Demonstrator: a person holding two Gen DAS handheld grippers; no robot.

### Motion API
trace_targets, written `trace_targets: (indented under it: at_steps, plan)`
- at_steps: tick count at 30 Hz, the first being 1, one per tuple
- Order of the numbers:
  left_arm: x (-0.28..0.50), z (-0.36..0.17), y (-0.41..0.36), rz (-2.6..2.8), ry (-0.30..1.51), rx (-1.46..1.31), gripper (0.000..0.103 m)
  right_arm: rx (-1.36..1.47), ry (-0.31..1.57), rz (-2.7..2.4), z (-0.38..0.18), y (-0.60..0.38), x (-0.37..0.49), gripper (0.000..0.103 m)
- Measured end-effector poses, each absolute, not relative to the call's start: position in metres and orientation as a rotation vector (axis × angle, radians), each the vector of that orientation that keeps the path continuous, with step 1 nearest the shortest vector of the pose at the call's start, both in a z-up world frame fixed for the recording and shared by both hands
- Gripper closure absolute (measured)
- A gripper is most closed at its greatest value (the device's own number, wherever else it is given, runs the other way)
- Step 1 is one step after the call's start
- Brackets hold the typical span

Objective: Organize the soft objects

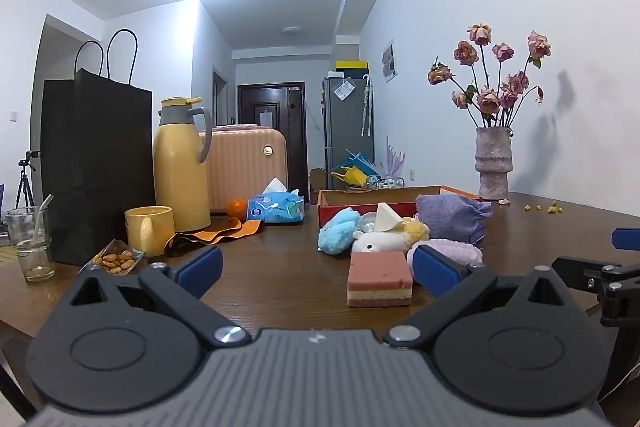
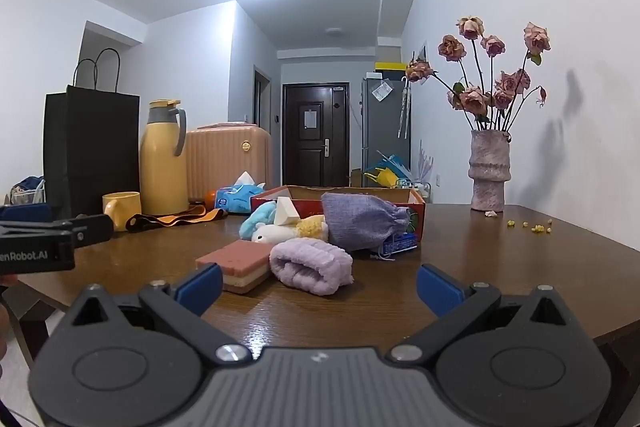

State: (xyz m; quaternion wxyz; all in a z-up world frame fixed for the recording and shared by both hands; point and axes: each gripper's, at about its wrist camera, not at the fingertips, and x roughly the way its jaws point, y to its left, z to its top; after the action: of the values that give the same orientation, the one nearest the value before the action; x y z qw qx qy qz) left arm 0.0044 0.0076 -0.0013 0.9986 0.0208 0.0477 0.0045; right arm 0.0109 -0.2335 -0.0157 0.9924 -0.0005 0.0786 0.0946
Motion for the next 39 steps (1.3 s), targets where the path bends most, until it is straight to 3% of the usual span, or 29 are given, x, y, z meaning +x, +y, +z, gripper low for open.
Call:
trace_targets:
  at_steps: [39]
  plan:
    - [0.0038, -0.0017, 0.0007, 0.007, 0.099, 0.066, 0.000, 0.007, 0.161, 0.178, -0.0156, -0.2363, 0.0121, 0.000]
